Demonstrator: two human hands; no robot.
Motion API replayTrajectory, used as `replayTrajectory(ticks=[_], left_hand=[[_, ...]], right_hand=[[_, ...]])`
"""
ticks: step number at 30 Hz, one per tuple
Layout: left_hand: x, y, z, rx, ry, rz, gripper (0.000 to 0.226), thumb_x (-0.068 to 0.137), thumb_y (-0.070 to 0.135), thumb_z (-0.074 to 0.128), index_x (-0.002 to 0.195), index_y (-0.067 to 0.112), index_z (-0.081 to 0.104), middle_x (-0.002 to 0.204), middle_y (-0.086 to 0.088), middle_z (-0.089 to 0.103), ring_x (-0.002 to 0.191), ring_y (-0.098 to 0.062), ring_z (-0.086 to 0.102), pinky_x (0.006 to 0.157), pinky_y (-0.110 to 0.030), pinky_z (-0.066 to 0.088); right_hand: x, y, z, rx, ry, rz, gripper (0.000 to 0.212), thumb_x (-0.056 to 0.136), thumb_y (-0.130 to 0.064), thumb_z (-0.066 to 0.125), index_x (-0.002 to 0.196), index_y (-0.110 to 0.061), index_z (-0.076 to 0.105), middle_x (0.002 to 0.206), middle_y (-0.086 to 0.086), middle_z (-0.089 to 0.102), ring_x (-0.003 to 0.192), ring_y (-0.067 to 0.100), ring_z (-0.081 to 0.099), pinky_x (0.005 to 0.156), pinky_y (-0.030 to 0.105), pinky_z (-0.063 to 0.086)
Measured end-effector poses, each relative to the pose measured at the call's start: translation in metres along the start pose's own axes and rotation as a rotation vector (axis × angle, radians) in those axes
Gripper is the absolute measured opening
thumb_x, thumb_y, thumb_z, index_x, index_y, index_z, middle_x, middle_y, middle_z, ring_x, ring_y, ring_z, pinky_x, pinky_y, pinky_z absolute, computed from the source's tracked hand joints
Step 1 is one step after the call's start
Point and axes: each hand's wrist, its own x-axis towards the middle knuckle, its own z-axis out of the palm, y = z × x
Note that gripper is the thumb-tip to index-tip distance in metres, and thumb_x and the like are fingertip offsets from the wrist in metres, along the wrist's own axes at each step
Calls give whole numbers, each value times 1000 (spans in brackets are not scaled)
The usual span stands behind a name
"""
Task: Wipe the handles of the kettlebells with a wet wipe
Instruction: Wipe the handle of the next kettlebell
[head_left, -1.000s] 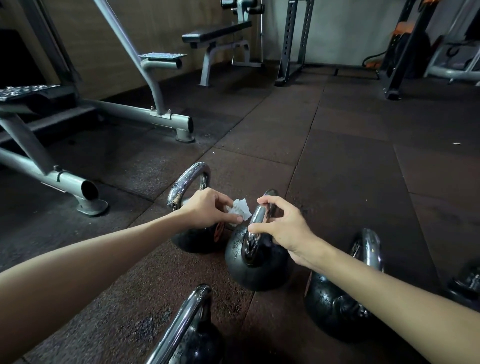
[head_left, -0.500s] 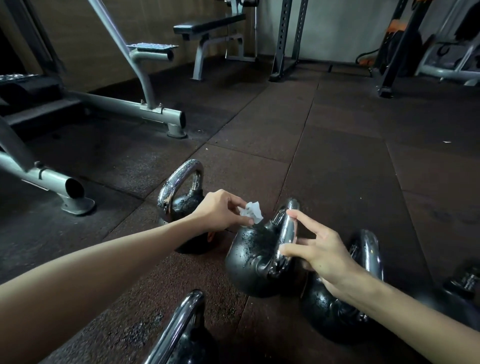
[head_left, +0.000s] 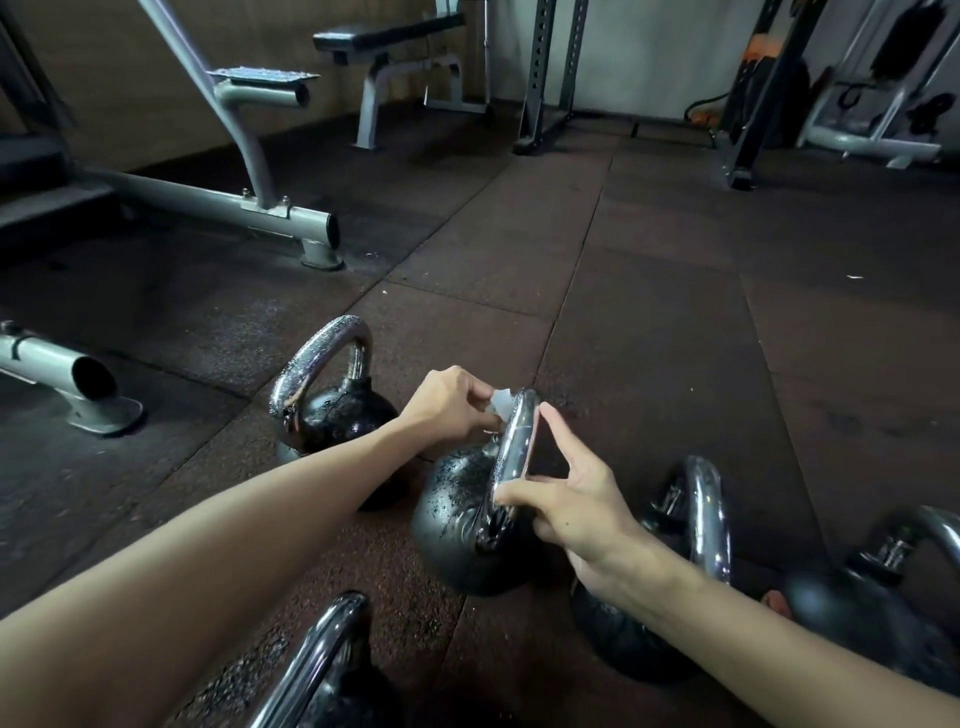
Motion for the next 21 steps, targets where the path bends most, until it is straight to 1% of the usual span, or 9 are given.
replayTrajectory(ticks=[2, 3, 5, 7, 10, 12, 15, 18, 21], left_hand=[[1, -1, 5, -16, 35, 3, 3, 80, 25, 84, 77, 25, 82, 51, 13, 63, 45, 7, 45, 48, -14, 37], [1, 0, 8, -20, 65, 6, 7, 81, 26, 82, 75, 27, 82, 55, 6, 68, 47, 5, 45, 49, -18, 41], [5, -1, 15, -7, 117, 17, 22, 85, 29, 78, 63, 31, 76, 59, -2, 69, 52, -3, 44, 56, -28, 47], [7, -1, 17, 20, 136, 31, 23, 85, 30, 76, 63, 27, 75, 55, -2, 65, 55, -7, 41, 58, -30, 48], [8, 2, 18, 46, 131, 75, 22, 84, 30, 76, 63, 27, 75, 46, 6, 53, 53, -8, 38, 55, -26, 41], [6, 5, 16, 54, 111, 103, 18, 84, 25, 76, 66, 28, 75, 44, 6, 52, 52, -7, 38, 54, -25, 42], [7, 12, 18, 118, 61, 113, 11, 81, 18, 71, 74, 17, 80, 54, 0, 64, 50, -14, 48, 58, -39, 56], [6, 22, 25, 146, 34, 165, 14, 80, 26, 68, 78, 24, 82, 61, -3, 70, 59, -26, 66, 60, -40, 57], [5, 35, 33, 167, 17, 215, 13, 82, 33, 72, 79, 24, 81, 65, -6, 72, 64, -31, 66, 62, -39, 55]], right_hand=[[6, 4, 0, 1, 22, 13, 105, 74, 5, 79, 147, -57, 38, 79, 8, 70, 71, 23, 43, 45, 22, 30], [7, 4, 0, 4, 27, 16, 105, 73, 4, 80, 146, -59, 38, 79, 8, 69, 72, 24, 40, 45, 24, 29], [9, 5, 2, 13, 34, 14, 106, 75, 4, 79, 145, -62, 35, 79, 10, 67, 66, 21, 42, 44, 23, 31], [10, 3, 3, 38, 42, 11, 106, 75, 5, 78, 145, -61, 34, 78, 11, 63, 61, 17, 42, 45, 22, 33], [11, 5, 0, 52, 50, 12, 104, 73, 4, 78, 144, -61, 39, 79, 11, 62, 72, 25, 40, 52, 28, 32], [6, 5, -4, 54, 49, 6, 104, 75, 5, 77, 140, -65, 37, 74, 8, 61, 63, 22, 38, 49, 27, 30], [-5, 5, -13, 50, 33, -12, 103, 79, 6, 75, 141, -63, 31, 67, 2, 65, 56, 11, 42, 46, 22, 32], [-16, 7, -24, 51, 34, 1, 101, 82, 5, 74, 144, -63, 30, 66, 3, 64, 55, 8, 47, 49, 23, 35], [-24, 9, -31, 45, 82, 22, 98, 84, -4, 77, 147, -62, 31, 75, 6, 70, 57, 7, 52, 49, 23, 37]])
